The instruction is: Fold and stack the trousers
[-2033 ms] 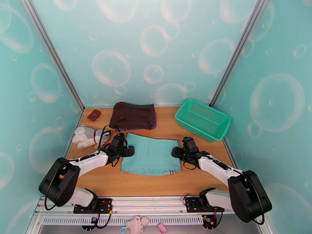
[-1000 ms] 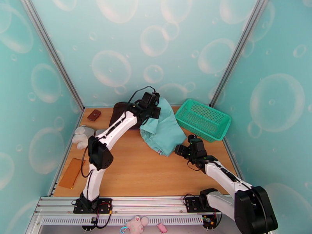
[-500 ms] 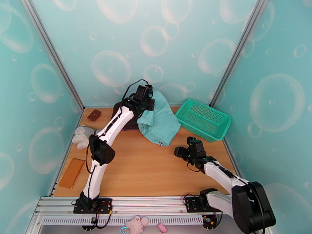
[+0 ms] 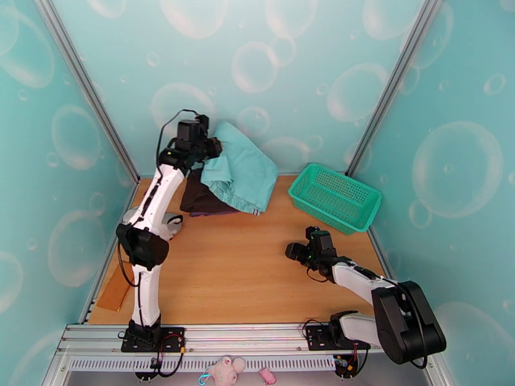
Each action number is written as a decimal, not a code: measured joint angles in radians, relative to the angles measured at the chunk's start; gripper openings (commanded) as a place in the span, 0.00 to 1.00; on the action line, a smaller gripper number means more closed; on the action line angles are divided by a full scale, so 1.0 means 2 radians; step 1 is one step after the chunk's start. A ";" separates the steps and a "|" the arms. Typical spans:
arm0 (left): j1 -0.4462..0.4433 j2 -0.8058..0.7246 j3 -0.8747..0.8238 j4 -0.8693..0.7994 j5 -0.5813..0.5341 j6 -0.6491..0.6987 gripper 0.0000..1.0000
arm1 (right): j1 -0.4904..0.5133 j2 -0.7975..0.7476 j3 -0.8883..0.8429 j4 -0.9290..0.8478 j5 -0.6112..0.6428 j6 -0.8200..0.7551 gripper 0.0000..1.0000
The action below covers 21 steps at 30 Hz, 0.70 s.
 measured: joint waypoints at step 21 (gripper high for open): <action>0.052 0.042 -0.216 0.207 -0.105 0.090 0.81 | 0.007 0.049 0.043 0.015 -0.017 -0.002 0.74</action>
